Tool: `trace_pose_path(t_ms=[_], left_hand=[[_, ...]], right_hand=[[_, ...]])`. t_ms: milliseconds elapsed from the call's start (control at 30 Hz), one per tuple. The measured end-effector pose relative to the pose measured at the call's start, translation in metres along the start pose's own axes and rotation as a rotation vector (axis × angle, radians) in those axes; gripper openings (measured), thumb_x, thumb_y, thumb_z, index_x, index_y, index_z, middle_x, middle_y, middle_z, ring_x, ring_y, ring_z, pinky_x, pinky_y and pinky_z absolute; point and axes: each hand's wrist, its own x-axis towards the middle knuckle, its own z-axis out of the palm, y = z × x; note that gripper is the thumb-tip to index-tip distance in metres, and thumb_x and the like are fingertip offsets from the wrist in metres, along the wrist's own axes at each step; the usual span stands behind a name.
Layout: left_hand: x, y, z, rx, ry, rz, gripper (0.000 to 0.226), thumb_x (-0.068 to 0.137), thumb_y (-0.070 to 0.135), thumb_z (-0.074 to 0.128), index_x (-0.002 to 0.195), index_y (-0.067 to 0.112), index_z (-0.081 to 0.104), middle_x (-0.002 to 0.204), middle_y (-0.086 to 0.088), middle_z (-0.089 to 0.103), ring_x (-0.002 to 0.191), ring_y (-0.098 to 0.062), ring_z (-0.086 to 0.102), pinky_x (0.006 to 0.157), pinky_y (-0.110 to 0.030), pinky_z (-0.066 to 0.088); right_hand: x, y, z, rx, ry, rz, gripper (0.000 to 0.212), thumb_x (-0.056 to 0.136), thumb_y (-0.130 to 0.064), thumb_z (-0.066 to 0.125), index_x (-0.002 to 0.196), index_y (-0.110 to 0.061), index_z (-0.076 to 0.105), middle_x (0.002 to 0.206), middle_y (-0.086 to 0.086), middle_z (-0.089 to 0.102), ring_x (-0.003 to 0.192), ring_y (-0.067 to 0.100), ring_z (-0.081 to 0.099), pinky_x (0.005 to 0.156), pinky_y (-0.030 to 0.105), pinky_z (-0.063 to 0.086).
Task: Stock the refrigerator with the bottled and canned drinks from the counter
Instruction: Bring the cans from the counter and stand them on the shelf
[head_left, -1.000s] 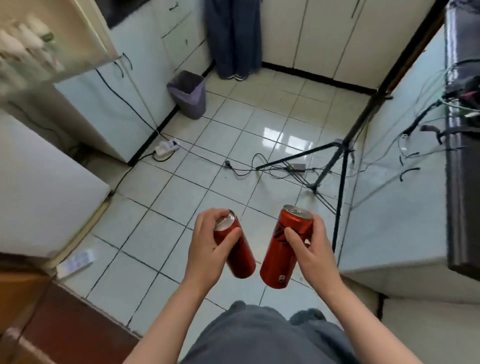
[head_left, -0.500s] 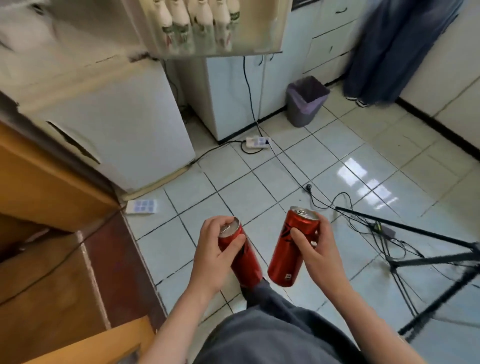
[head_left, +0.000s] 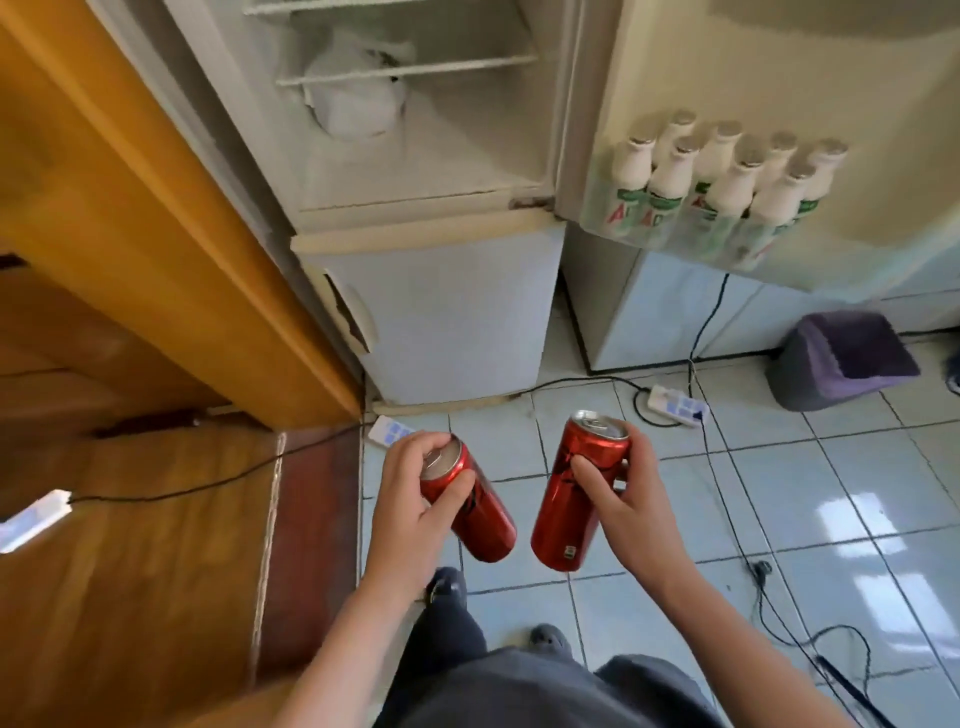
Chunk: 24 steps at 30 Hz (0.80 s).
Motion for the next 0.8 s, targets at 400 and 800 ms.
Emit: trace_pose_path(t_ms=[400,800], left_hand=[[0.212,-0.020,-0.112,0.019,0.088,0.062,0.038,0.085,0.013,0.067,0.110,0.036,0.051,0.119,0.012,0.048,0.109,0.007,0.047,0.087,-0.003,0.037],[0.407,0.058,-0.159,-0.032,0.054,0.306,0.037,0.078,0.031,0.066,0.112,0.034,0.054,0.115,0.018,0.053,0.112,-0.004,0.052,0.089,-0.010,0.041]], right_hand=[[0.195,-0.092,0.149,-0.022,-0.130,-0.112,0.042,0.084,-0.019,0.067,0.108,-0.046,0.045,0.105,-0.016,0.059,0.094,-0.007,0.057,0.073,0.008,0.048],[0.338,-0.207,0.193,0.054,-0.006,-0.358,0.048,0.081,-0.025,0.069,0.121,-0.039,0.044,0.108,-0.023,0.060,0.101,0.000,0.058,0.081,0.010,0.045]])
